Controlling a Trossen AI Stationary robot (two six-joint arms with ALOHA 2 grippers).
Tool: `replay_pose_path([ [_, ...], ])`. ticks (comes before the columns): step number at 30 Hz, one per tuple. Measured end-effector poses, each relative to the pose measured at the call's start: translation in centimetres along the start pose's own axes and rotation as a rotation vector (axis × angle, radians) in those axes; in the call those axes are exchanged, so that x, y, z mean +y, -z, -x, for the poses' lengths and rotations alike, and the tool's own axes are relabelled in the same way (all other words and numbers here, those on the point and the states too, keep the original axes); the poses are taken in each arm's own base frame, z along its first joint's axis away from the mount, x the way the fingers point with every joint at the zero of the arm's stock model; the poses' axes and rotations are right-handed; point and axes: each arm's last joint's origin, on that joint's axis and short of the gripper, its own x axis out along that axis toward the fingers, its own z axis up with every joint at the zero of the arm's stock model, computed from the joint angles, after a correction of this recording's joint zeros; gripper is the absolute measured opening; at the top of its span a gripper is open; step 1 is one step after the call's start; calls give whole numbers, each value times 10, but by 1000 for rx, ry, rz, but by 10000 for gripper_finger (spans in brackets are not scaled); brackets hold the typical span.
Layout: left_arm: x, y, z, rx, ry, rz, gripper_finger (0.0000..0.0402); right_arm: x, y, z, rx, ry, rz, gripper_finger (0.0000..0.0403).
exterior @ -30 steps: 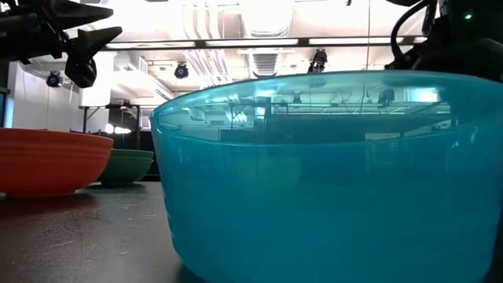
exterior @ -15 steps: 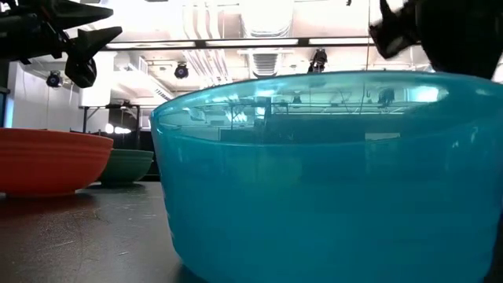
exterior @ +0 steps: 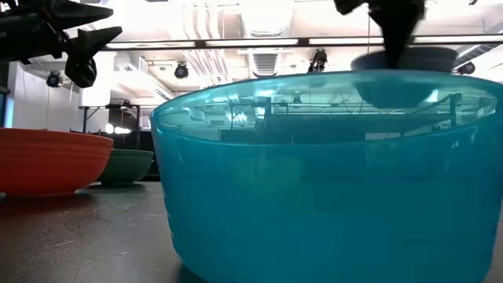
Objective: Place and stack bowls onto a shelf
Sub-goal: Put the blue bowl on the shelf
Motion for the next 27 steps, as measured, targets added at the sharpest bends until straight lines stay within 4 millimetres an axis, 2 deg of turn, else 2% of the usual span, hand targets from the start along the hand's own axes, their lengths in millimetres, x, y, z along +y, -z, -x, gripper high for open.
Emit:
replay_pose_path([
  [5,0,0,0,0,0,0,123,-26,-26,13,-56,-26,-21,8],
  [11,0,0,0,1,0,0,123,-70,-48,13,-64,-13,-58,8],
  [20,0,0,0,0,0,0,123,-146,-57,10,-57,12,-245,8],
  [27,0,0,0,0,0,0,123,-176,-59,-9,13,52,-332,8],
])
